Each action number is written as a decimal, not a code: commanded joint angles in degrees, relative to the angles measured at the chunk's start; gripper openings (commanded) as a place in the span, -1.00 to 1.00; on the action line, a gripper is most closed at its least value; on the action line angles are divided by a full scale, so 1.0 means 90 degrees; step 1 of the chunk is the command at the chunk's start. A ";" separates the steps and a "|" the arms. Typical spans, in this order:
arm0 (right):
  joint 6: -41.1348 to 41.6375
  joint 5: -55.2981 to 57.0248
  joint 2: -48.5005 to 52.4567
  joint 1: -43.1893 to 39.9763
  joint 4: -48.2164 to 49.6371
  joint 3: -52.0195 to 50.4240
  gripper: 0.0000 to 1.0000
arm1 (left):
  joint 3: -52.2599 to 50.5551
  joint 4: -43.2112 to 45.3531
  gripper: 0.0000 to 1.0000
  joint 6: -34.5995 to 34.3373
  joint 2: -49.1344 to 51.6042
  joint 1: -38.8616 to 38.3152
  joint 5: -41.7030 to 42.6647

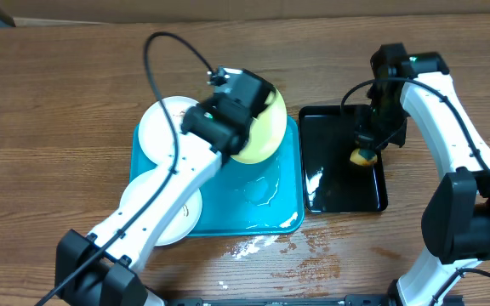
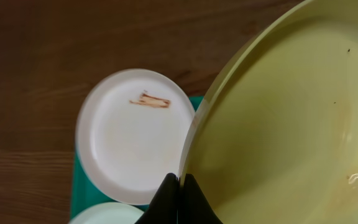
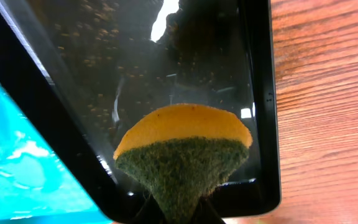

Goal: Clean dirty plates on tray and stack at the side
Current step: 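Lift yellow plate with left gripper and tilt it upward, then carry yellow plate left off the tray and set it on table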

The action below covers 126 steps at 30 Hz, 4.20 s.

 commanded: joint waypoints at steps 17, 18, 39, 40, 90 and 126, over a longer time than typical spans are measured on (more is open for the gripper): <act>0.0078 -0.0051 -0.0100 0.0410 0.3303 -0.1897 -0.92 | 0.0180 0.0571 -0.92 -0.0124 -0.0272 -0.1678 -0.4818; 0.0078 -0.0027 -0.0100 0.0447 0.3504 -0.1999 -0.92 | 0.0180 0.0602 -0.92 -0.0124 -0.0282 -0.1647 -0.4709; -0.0090 0.0255 -0.0481 0.0646 0.3810 -0.2113 0.39 | 0.0180 0.0680 -0.92 0.0653 -0.1365 -0.0017 -0.0131; -0.0090 0.0255 -0.0466 0.0646 0.3716 -0.2130 0.38 | 0.0180 0.0712 -0.92 0.0818 -0.1411 -0.0005 -0.0168; 0.0080 0.0466 -0.0444 0.0646 0.3427 -0.2640 0.04 | 0.0177 0.0743 -0.92 0.0828 -0.1530 0.0435 0.0185; 0.0070 0.0466 -0.0444 0.0644 0.3252 -0.2096 0.80 | 0.0177 0.0634 -0.92 0.0381 -0.1515 0.3150 0.3116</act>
